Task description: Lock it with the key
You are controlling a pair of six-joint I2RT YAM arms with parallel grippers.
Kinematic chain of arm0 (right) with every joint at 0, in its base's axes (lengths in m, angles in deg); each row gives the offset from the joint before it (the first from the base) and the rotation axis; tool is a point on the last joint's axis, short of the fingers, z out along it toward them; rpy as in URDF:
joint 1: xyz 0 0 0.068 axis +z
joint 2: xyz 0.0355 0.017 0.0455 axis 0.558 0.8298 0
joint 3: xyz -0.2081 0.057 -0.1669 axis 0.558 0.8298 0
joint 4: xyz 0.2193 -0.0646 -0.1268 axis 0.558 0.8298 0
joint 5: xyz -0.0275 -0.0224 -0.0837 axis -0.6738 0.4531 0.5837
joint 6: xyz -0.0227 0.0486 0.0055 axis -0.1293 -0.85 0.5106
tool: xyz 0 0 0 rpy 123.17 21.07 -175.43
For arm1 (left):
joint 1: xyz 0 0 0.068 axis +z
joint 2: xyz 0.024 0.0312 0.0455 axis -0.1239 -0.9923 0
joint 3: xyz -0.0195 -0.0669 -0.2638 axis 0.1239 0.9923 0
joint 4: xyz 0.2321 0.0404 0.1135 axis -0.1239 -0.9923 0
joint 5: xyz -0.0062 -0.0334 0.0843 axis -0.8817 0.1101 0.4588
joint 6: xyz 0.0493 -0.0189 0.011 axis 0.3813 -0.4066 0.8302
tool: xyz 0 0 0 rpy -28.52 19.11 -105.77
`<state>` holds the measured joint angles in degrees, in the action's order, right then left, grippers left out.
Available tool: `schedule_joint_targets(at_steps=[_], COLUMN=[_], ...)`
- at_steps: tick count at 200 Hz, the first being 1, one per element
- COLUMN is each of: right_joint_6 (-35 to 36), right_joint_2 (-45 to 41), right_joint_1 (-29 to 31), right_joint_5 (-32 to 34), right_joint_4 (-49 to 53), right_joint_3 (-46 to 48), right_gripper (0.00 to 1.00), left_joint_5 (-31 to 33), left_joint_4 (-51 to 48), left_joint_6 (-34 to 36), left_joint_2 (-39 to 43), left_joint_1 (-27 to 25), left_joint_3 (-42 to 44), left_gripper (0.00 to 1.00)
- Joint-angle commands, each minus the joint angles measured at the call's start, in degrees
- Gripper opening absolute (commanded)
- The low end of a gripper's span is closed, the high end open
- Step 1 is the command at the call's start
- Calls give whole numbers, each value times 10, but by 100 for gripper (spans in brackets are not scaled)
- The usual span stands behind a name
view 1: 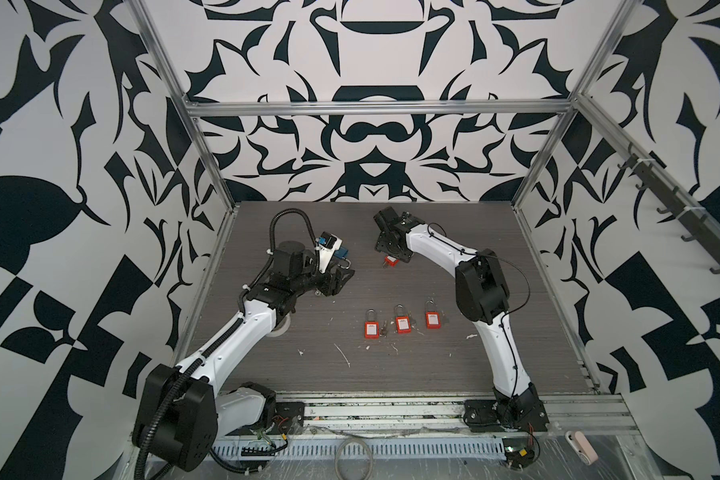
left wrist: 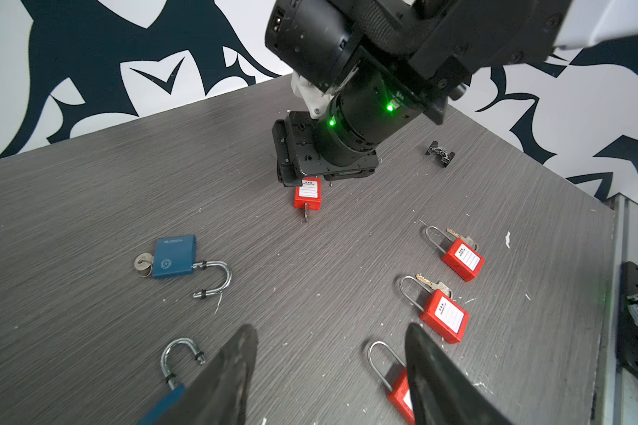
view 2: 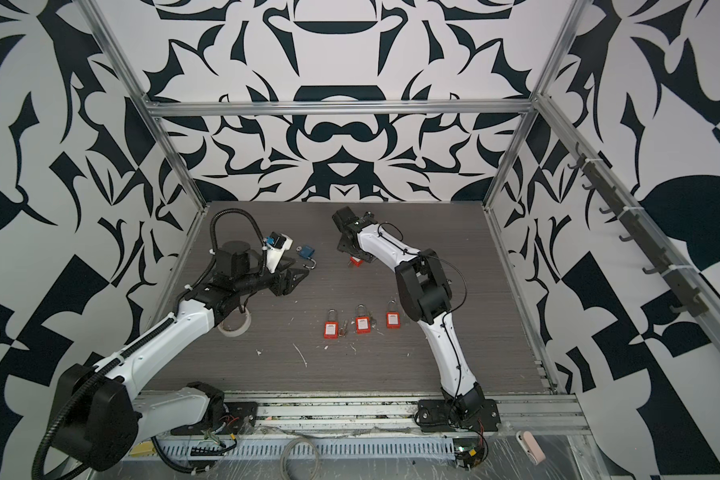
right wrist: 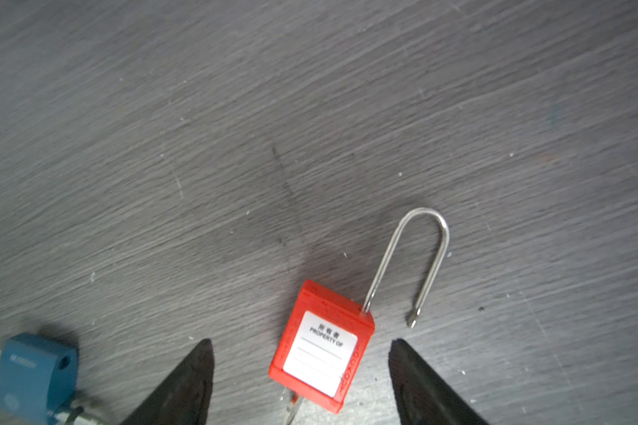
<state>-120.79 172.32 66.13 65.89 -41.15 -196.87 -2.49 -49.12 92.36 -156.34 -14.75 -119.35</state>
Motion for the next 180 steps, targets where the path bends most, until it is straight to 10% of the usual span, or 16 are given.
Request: schedule_joint_targets(at_steps=[1,180], right_joint_6=[-33,4], right_joint_2=[-4,-23], right_joint_1=[-2,-2], right_joint_5=[23,18], right_joint_4=[28,-16], right_joint_3=[-26,54], right_gripper=[74,51], left_joint_5=[-7,-21], left_joint_4=[-8,-30], left_joint_6=[11,4], left_joint_2=[1,19], left_joint_1=[2,2], left_joint_3=[-13,-16], left_gripper=[65,62])
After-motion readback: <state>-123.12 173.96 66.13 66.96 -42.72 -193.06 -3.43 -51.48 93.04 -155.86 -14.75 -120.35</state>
